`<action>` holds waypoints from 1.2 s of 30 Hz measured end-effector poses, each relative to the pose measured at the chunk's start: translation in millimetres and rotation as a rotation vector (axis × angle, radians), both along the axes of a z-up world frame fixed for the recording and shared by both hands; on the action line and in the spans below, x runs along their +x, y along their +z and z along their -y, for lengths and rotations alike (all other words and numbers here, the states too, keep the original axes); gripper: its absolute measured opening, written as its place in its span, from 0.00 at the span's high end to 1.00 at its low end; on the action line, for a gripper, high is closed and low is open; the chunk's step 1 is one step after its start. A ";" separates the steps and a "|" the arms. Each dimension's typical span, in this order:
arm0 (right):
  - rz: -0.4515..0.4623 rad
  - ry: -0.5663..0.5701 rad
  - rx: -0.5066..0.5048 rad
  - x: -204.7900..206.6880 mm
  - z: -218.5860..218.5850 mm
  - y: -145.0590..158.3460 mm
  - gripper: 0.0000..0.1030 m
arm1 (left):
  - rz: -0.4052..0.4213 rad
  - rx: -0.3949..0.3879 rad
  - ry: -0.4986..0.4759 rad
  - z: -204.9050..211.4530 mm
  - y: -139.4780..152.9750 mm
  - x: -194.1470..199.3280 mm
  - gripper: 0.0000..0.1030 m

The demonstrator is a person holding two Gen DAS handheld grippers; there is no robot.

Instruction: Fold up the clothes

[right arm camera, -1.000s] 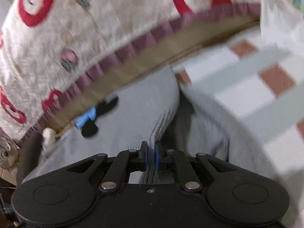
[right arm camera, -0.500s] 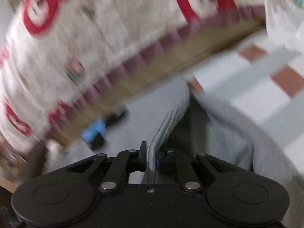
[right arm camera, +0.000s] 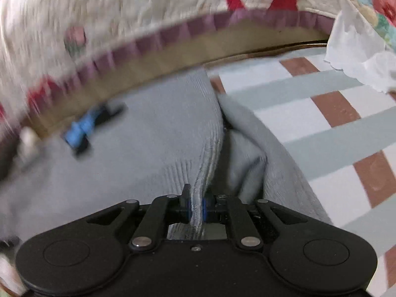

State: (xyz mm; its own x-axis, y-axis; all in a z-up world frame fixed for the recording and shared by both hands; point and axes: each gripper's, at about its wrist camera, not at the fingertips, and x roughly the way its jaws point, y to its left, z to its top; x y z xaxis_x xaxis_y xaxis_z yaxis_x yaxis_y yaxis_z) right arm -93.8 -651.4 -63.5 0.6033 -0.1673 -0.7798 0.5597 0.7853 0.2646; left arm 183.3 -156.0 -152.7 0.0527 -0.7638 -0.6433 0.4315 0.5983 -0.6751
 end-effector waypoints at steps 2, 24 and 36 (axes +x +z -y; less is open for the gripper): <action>0.010 -0.027 -0.010 2.8 -4.7 -5.2 0.90 | 0.000 0.013 -0.002 1.1 -1.2 -2.2 0.94; -0.061 -0.011 -0.521 18.0 -88.8 25.5 0.62 | 0.428 0.288 0.117 -37.8 45.1 -31.1 0.64; 0.215 0.624 -0.467 79.2 -271.0 53.0 0.51 | 0.394 0.165 0.735 -216.6 48.6 13.8 0.38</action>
